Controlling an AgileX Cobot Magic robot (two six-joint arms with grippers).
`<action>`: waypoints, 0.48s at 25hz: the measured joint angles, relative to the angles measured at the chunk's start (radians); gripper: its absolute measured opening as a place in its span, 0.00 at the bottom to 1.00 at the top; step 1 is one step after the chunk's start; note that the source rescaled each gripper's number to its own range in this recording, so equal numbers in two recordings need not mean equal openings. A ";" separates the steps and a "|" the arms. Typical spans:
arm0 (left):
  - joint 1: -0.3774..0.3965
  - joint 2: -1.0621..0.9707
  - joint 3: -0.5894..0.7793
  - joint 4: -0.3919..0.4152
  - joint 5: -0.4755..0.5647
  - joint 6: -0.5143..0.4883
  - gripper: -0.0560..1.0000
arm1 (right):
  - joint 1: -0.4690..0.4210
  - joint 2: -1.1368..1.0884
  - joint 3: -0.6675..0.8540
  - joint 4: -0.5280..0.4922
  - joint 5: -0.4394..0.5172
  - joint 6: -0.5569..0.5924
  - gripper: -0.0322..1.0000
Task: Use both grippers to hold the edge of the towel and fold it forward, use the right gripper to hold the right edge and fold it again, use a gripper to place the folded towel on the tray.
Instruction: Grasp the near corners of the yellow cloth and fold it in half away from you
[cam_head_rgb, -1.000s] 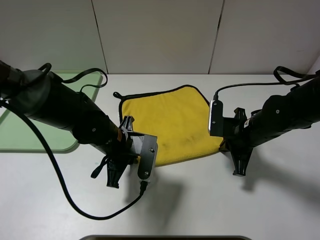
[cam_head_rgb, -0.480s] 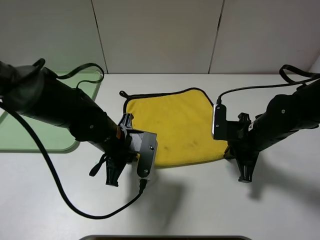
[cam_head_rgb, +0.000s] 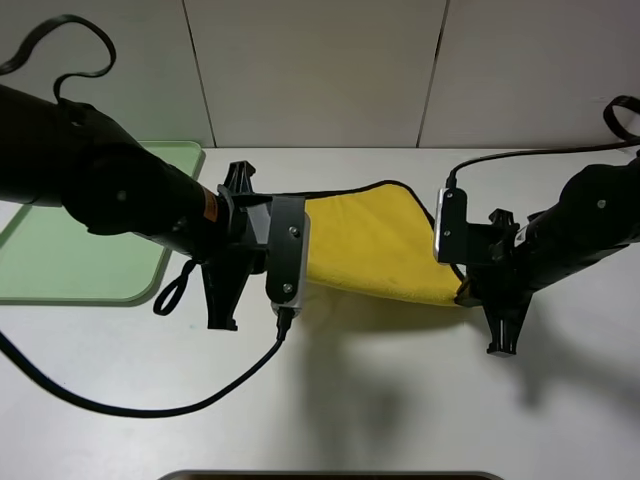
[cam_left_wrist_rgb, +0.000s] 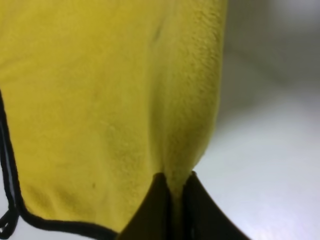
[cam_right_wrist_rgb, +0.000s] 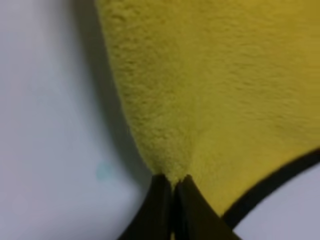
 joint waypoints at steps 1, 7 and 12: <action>0.000 -0.003 0.000 0.000 0.014 0.000 0.05 | 0.000 -0.018 0.000 0.000 0.005 0.007 0.03; 0.000 -0.032 0.000 0.000 0.094 -0.008 0.05 | 0.000 -0.152 0.001 0.000 0.076 0.022 0.03; 0.000 -0.087 0.000 0.001 0.113 -0.078 0.05 | 0.000 -0.248 0.001 0.000 0.128 0.040 0.03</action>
